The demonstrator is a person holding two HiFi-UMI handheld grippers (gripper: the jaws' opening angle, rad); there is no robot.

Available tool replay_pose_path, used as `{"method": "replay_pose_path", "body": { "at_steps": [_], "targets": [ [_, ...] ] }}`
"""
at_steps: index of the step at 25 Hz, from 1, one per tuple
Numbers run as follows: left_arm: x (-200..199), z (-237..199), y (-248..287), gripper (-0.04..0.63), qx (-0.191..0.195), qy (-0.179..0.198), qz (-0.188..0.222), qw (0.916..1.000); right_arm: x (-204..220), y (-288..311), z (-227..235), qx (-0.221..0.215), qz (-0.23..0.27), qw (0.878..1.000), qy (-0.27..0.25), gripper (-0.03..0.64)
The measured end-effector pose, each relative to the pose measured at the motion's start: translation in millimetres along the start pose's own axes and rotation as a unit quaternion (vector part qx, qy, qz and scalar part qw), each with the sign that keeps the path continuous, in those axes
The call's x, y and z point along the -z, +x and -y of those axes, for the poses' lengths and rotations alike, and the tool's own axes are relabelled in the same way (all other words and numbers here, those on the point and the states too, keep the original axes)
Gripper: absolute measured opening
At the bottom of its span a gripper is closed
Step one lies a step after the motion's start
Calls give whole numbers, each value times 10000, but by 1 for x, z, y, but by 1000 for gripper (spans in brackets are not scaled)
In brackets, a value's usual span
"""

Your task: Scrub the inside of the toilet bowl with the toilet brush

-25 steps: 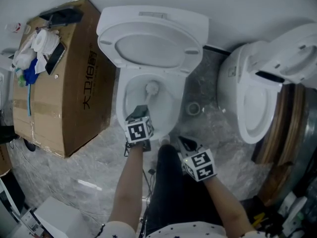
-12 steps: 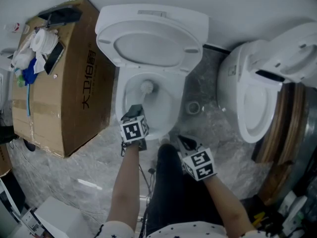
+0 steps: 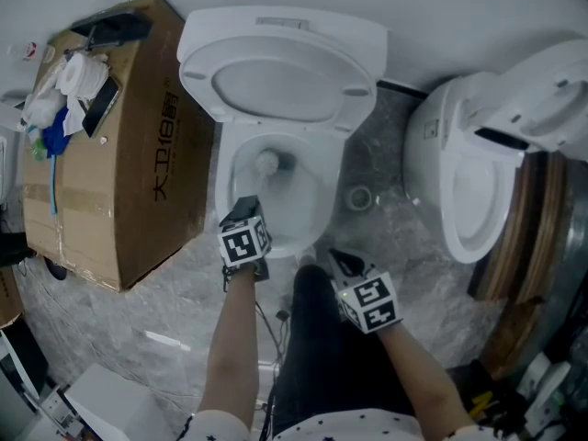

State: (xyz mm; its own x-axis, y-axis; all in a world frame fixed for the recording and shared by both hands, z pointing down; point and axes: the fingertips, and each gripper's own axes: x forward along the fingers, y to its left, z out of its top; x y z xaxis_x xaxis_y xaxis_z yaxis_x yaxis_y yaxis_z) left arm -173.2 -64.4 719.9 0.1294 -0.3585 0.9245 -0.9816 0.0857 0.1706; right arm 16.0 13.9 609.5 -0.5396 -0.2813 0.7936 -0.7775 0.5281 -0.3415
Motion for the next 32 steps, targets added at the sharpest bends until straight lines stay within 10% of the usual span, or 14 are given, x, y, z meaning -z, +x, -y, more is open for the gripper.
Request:
{"method": "replay_pose_path", "body": {
  "at_steps": [32],
  "targets": [
    [68,-15,-33,156,-98,-196,-259,9994,-6,-9,-20,-9,80,9999,-121,6]
  ]
}}
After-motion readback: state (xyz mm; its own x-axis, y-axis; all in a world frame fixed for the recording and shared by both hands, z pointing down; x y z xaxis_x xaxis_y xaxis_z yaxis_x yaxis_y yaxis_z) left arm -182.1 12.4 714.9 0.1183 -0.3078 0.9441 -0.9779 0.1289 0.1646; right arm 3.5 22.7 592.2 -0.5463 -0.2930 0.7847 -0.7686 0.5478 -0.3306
